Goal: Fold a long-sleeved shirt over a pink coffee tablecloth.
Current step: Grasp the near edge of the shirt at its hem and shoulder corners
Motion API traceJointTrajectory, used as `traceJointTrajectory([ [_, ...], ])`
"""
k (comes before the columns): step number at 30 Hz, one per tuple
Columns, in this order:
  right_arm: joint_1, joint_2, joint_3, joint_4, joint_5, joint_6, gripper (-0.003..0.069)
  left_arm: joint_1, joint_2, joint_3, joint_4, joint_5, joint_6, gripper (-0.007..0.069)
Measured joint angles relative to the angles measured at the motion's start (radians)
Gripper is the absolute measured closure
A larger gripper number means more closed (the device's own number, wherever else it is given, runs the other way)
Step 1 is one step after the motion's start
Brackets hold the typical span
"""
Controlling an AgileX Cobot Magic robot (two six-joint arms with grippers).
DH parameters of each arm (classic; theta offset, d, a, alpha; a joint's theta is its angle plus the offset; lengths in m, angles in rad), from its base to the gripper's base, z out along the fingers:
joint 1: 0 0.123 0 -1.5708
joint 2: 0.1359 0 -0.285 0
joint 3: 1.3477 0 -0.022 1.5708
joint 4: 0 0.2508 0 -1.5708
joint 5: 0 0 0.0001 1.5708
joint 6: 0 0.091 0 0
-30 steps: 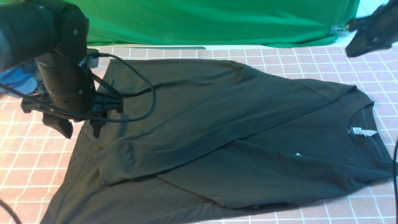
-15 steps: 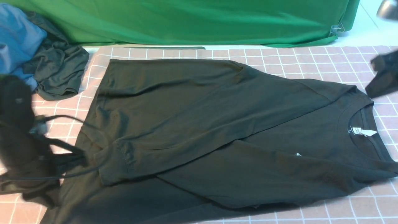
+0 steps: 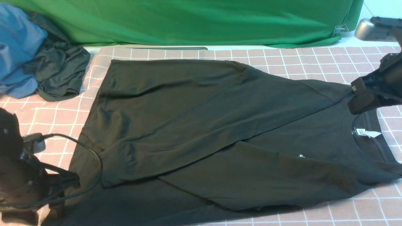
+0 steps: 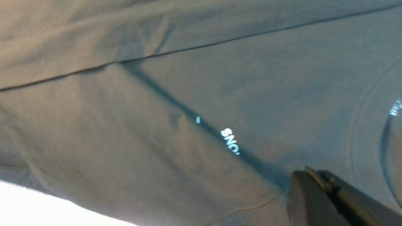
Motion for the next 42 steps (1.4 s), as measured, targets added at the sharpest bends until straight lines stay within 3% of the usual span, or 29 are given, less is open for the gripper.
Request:
traceJointTrajectory([
  [3, 0.01, 0.0, 0.0, 0.0, -0.003, -0.002, 0.0614, 0.0, 0.019, 0.002, 0.0, -0.012, 0.003, 0.0093],
  [7, 0.014, 0.0, 0.0, 0.0, 0.001, -0.002, 0.0613, 0.0, 0.036, 0.001, -0.006, -0.006, 0.003, 0.0114],
  [10, 0.015, 0.0, 0.0, 0.0, 0.018, -0.003, 0.0613, 0.0, 0.051, -0.007, -0.04, 0.003, 0.023, 0.0251],
  [14, 0.016, 0.0, 0.0, 0.0, 0.057, -0.004, 0.0608, 0.0, 0.056, -0.015, -0.088, -0.001, 0.045, 0.051],
  [16, 0.016, 0.0, 0.0, 0.0, 0.079, -0.004, 0.0608, 0.0, 0.056, -0.025, -0.089, 0.01, 0.047, 0.0574],
  [23, 0.031, -0.003, 0.115, -0.034, 0.125, 0.066, 0.0561, 0.0, -0.013, -0.05, -0.074, 0.099, 0.048, 0.0582],
  [28, 0.102, -0.003, 0.284, -0.041, 0.024, 0.075, 0.0406, 0.0, -0.091, -0.05, -0.074, 0.101, 0.048, 0.0582],
  [29, 0.141, -0.003, 0.334, -0.062, -0.042, 0.074, 0.0335, 0.0, -0.107, -0.05, -0.073, 0.097, 0.048, 0.0582],
  [33, 0.23, 0.006, 0.416, -0.143, -0.173, 0.074, 0.0195, 0.0, -0.116, -0.05, -0.068, 0.088, 0.049, 0.0582],
  [42, 0.31, 0.101, 0.428, -0.217, -0.331, 0.051, 0.0148, 0.0, -0.118, -0.05, -0.067, 0.073, 0.05, 0.0582],
])
